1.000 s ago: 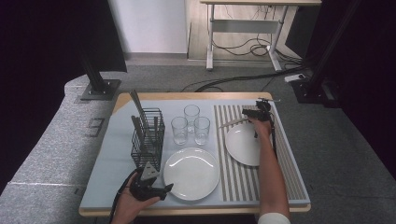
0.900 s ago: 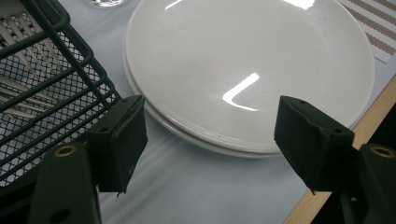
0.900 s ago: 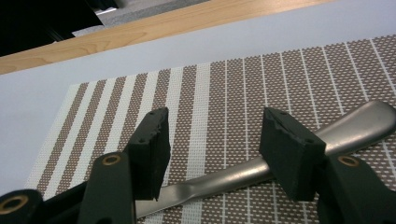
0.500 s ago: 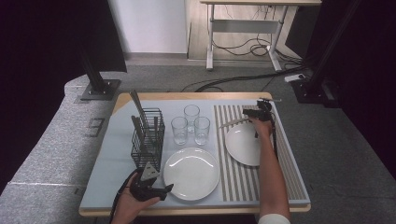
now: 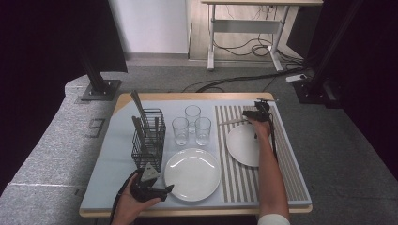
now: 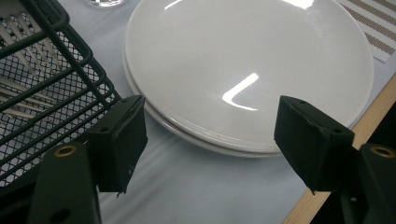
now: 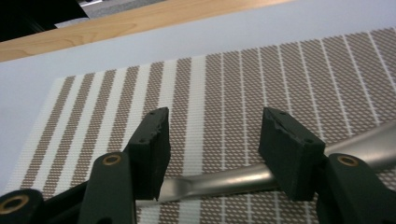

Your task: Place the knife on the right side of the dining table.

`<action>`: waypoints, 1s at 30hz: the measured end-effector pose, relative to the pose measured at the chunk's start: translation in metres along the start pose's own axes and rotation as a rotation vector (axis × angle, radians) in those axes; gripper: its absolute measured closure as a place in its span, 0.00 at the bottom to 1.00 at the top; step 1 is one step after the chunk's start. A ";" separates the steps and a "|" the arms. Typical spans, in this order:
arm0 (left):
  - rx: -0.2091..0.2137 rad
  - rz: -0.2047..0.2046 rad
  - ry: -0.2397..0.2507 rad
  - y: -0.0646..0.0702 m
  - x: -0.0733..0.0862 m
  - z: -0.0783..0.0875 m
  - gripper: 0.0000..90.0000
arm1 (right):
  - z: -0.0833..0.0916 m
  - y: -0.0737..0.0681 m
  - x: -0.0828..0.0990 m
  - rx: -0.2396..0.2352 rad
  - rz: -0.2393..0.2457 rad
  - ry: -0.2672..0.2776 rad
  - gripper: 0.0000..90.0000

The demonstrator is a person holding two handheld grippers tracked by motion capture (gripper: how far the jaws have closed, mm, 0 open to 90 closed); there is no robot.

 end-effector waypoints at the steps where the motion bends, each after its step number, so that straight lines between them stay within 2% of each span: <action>1: 0.001 -0.002 0.002 0.000 0.000 0.000 0.29 | 0.000 0.001 0.000 -0.002 -0.007 -0.001 0.48; 4: 0.000 -0.002 0.000 0.001 0.000 0.000 0.29 | 0.002 0.003 0.000 -0.017 -0.036 0.006 0.47; 12: 0.003 -0.002 -0.003 0.002 0.000 -0.001 0.29 | 0.012 0.002 -0.006 -0.037 -0.041 0.046 0.46; 15: 0.004 -0.002 -0.001 0.001 0.000 -0.001 0.29 | 0.018 0.001 -0.007 -0.058 -0.027 0.084 0.48; 19: 0.004 0.003 0.005 0.000 -0.001 0.001 0.29 | 0.024 0.003 -0.003 -0.075 -0.045 0.079 0.47; 21: 0.009 0.005 0.010 -0.001 -0.001 0.002 0.29 | 0.026 0.003 0.000 -0.090 -0.065 0.056 0.47; 24: 0.016 0.013 0.011 -0.004 -0.001 0.002 0.29 | 0.035 -0.001 0.001 -0.117 -0.049 0.095 0.48; 27: 0.019 0.018 0.013 -0.006 0.000 0.002 0.29 | 0.045 -0.006 0.002 -0.135 -0.036 0.086 0.47; 30: 0.026 0.021 0.021 -0.008 -0.001 0.004 0.29 | 0.058 -0.011 0.001 -0.149 -0.024 0.122 0.48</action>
Point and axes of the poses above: each handheld gripper's, and its own axes: z roughly backward along the jaws, x roughly out of its underside, y roughly to its right, the point moved 6 cm from there along -z, roughly forward along the jaws, and after that the axes turned 11 degrees about -x, right-handed, at the moved point
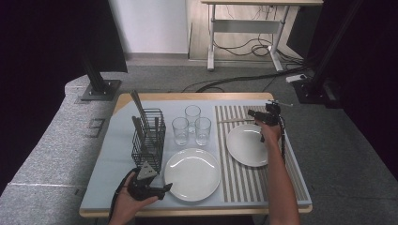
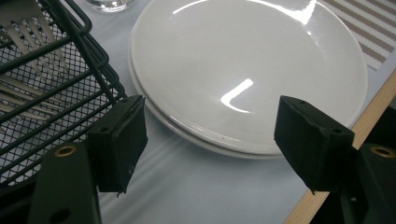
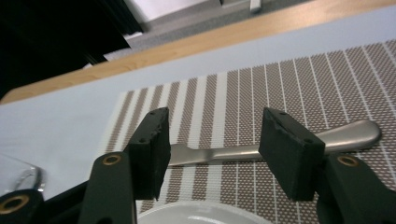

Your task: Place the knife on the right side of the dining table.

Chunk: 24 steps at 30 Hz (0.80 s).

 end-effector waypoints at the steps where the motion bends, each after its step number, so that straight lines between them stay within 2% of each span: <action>1: 0.000 0.000 0.002 0.000 0.000 0.001 0.29 | 0.003 -0.002 0.000 -0.009 0.000 0.002 0.48; 5: 0.003 -0.001 0.009 0.000 -0.001 0.003 0.29 | 0.012 -0.009 0.002 -0.023 0.012 -0.007 0.47; 12: 0.003 -0.003 0.020 0.000 -0.002 0.006 0.29 | 0.022 -0.026 0.008 -0.062 0.044 0.008 0.47; 14: 0.003 -0.002 0.021 0.000 -0.001 0.006 0.29 | 0.024 -0.028 0.011 -0.068 0.049 -0.004 0.47; 16: 0.003 -0.001 0.022 -0.001 -0.002 0.006 0.29 | 0.028 -0.032 0.013 -0.081 0.060 0.014 0.48; 24: 0.001 0.008 0.016 -0.003 0.000 0.005 0.29 | 0.038 -0.039 0.019 -0.101 0.085 0.001 0.47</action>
Point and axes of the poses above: each handheld gripper's, and its own axes: z roughly backward along the jaws, x roughly out of its underside, y roughly to its right, the point moved 6 cm from there along -z, roughly forward along the jaws, and after that the axes turned 11 degrees about -x, right-handed, at the moved point
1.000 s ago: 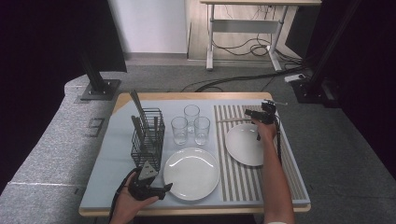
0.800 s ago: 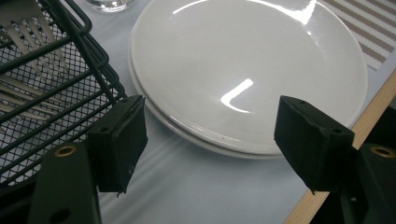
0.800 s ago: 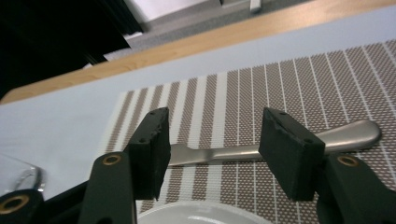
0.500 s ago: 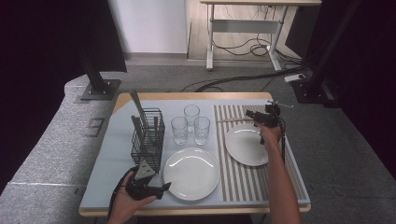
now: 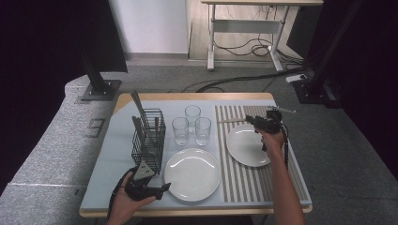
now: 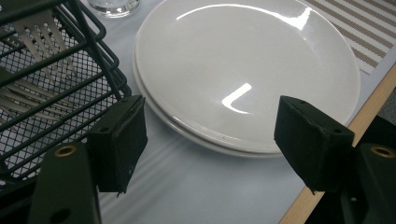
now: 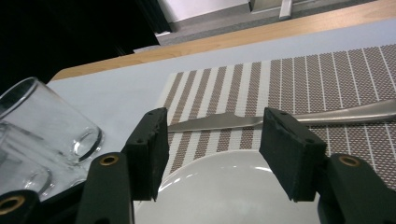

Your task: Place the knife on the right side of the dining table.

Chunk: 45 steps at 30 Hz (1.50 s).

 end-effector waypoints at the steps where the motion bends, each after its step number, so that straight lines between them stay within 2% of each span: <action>1: -0.001 0.001 -0.001 0.000 0.000 0.000 0.29 | 0.002 -0.002 -0.001 -0.006 0.003 0.001 0.47; 7: -0.003 0.004 -0.008 0.000 0.003 0.000 0.29 | 0.008 -0.011 -0.002 -0.026 0.026 0.020 0.46; 12: -0.005 -0.001 -0.002 0.002 0.001 0.002 0.29 | 0.010 -0.015 0.007 -0.034 0.051 0.019 0.46; 14: -0.006 -0.002 -0.001 0.003 0.001 0.002 0.29 | 0.012 -0.016 0.009 -0.040 0.046 0.008 0.44; 17: -0.007 -0.004 -0.003 0.003 0.001 0.002 0.29 | 0.017 -0.019 0.012 -0.057 0.059 0.032 0.45; 24: -0.010 -0.009 -0.002 0.005 0.000 0.003 0.29 | 0.028 -0.028 0.016 -0.082 0.089 0.029 0.44; 27: -0.012 -0.011 0.001 0.007 0.000 0.004 0.29 | 0.033 -0.037 0.016 -0.101 0.116 0.066 0.45; 33: -0.010 -0.016 0.002 0.009 -0.001 0.005 0.29 | 0.041 -0.048 0.021 -0.128 0.138 0.089 0.45; 40: -0.008 -0.017 -0.003 0.010 -0.001 0.003 0.29 | 0.046 -0.058 0.029 -0.149 0.160 0.078 0.45; 45: -0.012 -0.015 -0.003 0.009 0.000 0.004 0.29 | 0.043 -0.062 0.041 -0.158 0.167 0.060 0.45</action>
Point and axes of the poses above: each handheld gripper's, and its own axes: z roughly backward along the jaws, x roughly out of its underside, y roughly to its right, the point moved 6 cm from there along -z, roughly forward along the jaws, and after that the axes turned 11 degrees about -x, right-handed, at the moved point
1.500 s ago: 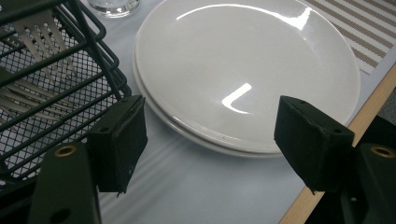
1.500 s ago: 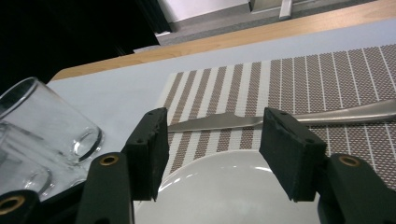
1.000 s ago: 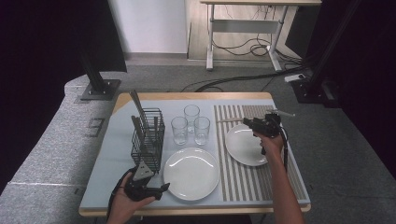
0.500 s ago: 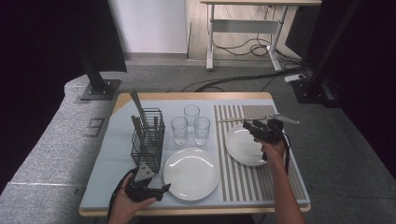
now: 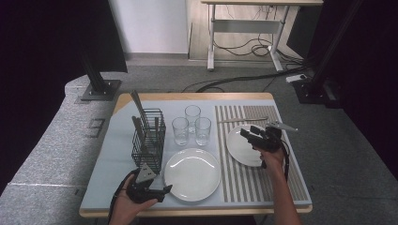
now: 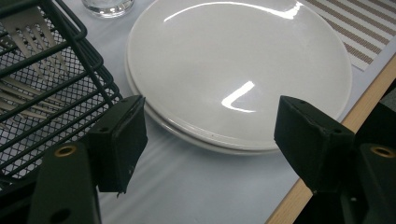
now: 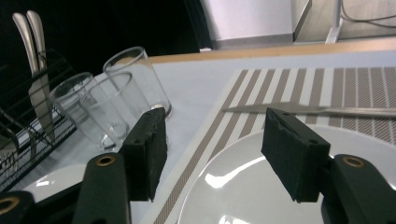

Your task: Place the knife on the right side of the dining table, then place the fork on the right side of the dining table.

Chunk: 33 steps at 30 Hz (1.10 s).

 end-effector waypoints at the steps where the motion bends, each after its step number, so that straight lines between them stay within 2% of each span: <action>1: 0.000 0.001 0.000 0.000 0.000 0.000 0.29 | -0.001 -0.001 0.002 -0.003 0.003 -0.001 0.45; 13: -0.006 0.006 -0.002 -0.002 0.001 0.000 0.29 | -0.011 -0.013 0.023 -0.040 0.019 -0.051 0.44; 20: -0.019 0.020 0.012 -0.008 0.000 0.006 0.29 | -0.013 -0.024 0.031 -0.063 0.027 -0.068 0.44; 28: -0.027 0.028 0.016 -0.013 0.001 0.008 0.29 | -0.022 -0.034 0.037 -0.074 0.048 -0.084 0.45; 33: -0.027 0.023 0.016 -0.013 0.000 0.009 0.29 | -0.022 -0.039 0.036 -0.085 0.055 -0.072 0.45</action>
Point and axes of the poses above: each handheld gripper's, and its own axes: z roughly backward along the jaws, x roughly out of its underside, y roughly to its right, the point moved 6 cm from there along -z, roughly forward along the jaws, and after that the axes turned 11 degrees about -x, right-handed, at the moved point
